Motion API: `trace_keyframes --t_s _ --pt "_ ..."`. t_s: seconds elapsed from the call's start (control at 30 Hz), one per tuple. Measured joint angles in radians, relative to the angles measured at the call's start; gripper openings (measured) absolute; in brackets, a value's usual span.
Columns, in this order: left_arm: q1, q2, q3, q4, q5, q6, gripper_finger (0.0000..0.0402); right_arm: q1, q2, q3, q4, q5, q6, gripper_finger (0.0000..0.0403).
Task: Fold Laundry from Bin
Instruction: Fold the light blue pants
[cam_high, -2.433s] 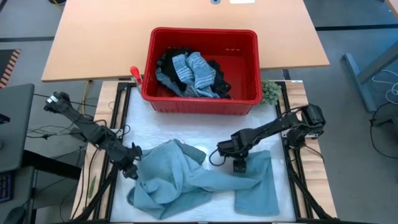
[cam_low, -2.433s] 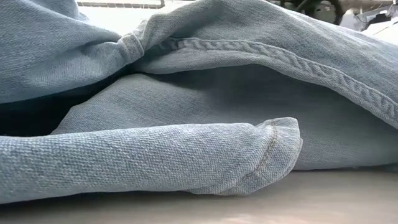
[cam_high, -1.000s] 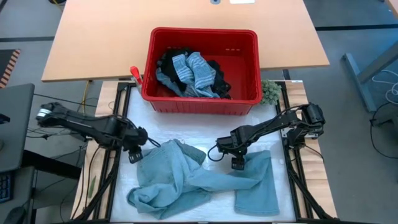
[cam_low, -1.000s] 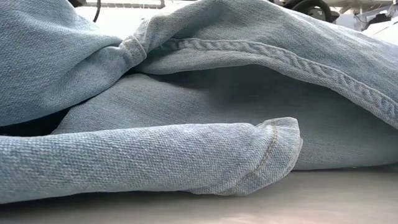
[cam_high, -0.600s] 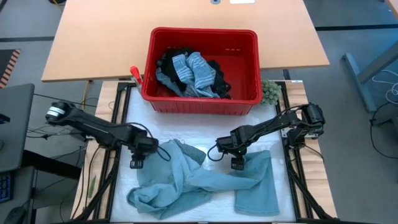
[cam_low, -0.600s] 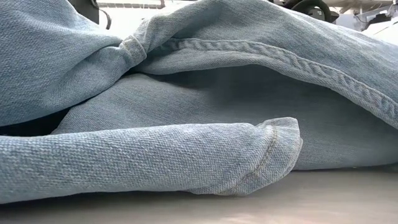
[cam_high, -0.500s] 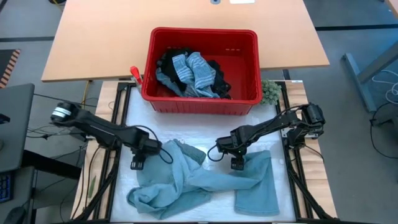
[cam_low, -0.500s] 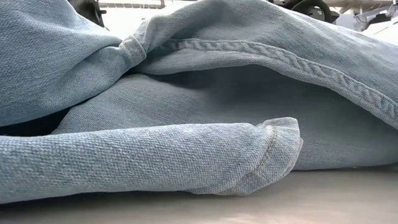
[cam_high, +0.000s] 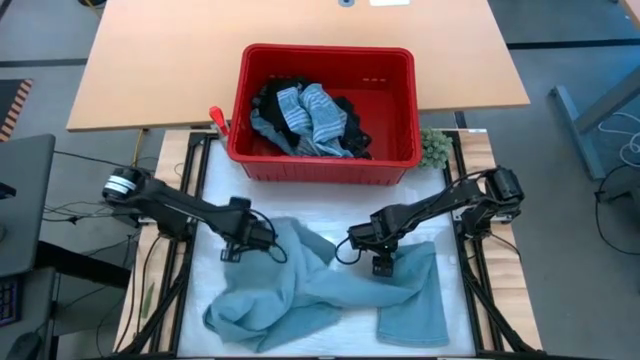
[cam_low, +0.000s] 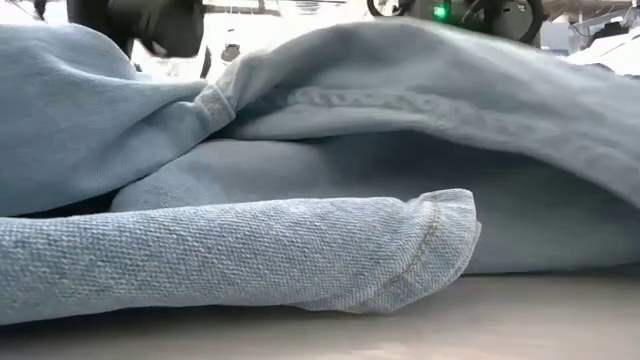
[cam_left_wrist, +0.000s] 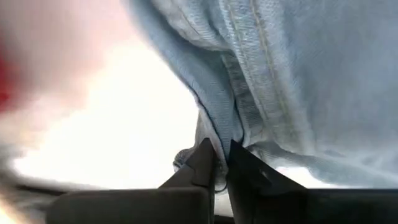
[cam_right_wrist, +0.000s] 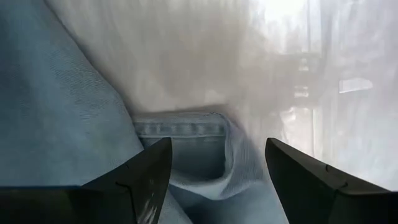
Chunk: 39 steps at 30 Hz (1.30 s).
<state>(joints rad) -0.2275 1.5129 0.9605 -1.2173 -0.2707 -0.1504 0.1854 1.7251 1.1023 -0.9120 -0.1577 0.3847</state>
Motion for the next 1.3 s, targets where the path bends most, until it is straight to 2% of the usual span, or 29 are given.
trace_keyframes --t_s 0.17,0.23,0.33,0.4,0.47,0.57,0.63,0.7,0.83,0.93,1.1,1.2,1.3 --pt "-0.021 -0.097 0.303 -0.162 -0.28 -0.043 0.0003 -0.035 -0.041 0.073 -0.082 0.006 -0.038 0.0285" --pt "-0.047 -0.129 0.421 -0.159 -0.322 -0.045 0.0003 -0.055 -0.08 0.102 -0.091 0.015 -0.052 0.0285" --pt "-0.092 -0.163 0.589 -0.098 -0.305 -0.066 0.0002 -0.087 -0.157 0.133 -0.057 0.028 -0.068 0.0285" --pt "-0.125 -0.182 0.674 -0.027 -0.225 -0.079 0.0002 -0.111 -0.215 0.134 0.02 0.039 -0.082 0.0285" --pt "-0.156 -0.198 0.728 0.061 -0.095 -0.089 0.0001 -0.13 -0.265 0.123 0.141 0.056 -0.114 0.0285" --pt "-0.208 -0.218 0.755 0.168 0.099 -0.192 0.0001 -0.153 -0.318 0.094 0.321 0.057 -0.209 0.0285" --pt "-0.248 -0.224 0.755 0.193 0.165 -0.282 0.0001 -0.159 -0.326 0.074 0.451 0.051 -0.266 0.0285" --pt "-0.295 -0.221 0.75 0.176 0.181 -0.389 0.0001 -0.161 -0.309 0.051 0.564 0.017 -0.285 0.0285" --pt "-0.377 -0.185 0.707 0.131 0.195 -0.598 0.0 -0.167 -0.184 0.037 0.768 -0.071 -0.236 0.0285" --pt "-0.427 -0.149 0.651 0.148 0.247 -0.773 0.0 -0.161 -0.05 0.036 0.938 -0.144 -0.183 0.0285" --pt "-0.515 -0.056 0.57 0.26 0.42 -1.04 0.0 -0.151 0.148 0.037 1.177 -0.16 -0.102 0.0285" --pt "-0.563 0.006 0.537 0.37 0.526 -1.144 0.0 -0.142 0.247 0.075 1.293 -0.16 -0.054 0.0285" --pt "-0.598 0.074 0.53 0.377 0.656 -1.228 0.0 -0.124 0.346 0.145 1.345 -0.16 -0.049 0.0285"
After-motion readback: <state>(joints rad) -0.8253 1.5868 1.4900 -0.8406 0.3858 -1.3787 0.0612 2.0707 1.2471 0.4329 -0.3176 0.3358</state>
